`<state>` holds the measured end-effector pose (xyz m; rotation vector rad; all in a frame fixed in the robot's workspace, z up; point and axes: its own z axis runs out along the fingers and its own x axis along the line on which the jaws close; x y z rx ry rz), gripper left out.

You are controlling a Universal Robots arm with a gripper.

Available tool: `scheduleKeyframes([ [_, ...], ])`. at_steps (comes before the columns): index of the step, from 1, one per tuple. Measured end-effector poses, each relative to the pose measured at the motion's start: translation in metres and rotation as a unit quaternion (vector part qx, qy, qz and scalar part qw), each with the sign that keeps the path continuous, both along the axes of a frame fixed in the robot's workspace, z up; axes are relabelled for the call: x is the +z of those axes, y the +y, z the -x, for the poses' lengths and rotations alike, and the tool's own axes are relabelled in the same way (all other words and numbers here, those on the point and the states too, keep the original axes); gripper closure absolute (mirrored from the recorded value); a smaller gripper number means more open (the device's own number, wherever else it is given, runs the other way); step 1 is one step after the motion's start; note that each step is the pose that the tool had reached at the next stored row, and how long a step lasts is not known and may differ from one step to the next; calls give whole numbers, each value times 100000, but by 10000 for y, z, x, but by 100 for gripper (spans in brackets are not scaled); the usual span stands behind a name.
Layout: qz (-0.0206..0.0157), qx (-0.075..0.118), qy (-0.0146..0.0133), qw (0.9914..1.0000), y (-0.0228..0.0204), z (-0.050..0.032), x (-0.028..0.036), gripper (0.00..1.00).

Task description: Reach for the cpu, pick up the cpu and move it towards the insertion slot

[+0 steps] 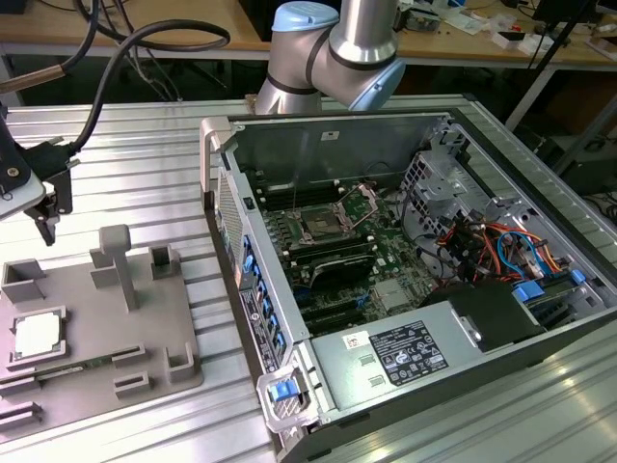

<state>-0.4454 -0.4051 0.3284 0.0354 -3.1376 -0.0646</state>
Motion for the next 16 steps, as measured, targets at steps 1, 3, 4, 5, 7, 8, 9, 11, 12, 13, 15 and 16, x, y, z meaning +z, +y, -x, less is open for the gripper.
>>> scheduleKeyframes([
  [1,0,-3,1,100000,0,0,-10,33],
  [3,-1,4,-2,100000,-1,0,-37,33],
  [4,2,6,-1,100000,-2,-1,-50,33],
  [5,3,2,-3,100000,-2,0,-63,33],
  [7,1,5,-1,100000,-3,-1,-107,33],
  [8,1,4,1,100000,-3,0,-121,33],
  [9,3,3,5,100000,-3,0,-129,33],
  [11,9,3,12,100000,-3,0,-130,33],
  [12,4,4,5,100000,-3,0,-132,33],
  [13,2,5,1,100000,-3,-1,-133,33],
  [15,2,5,3,100000,-3,-1,-134,33],
  [16,1,4,1,100000,-3,0,-135,33],
])
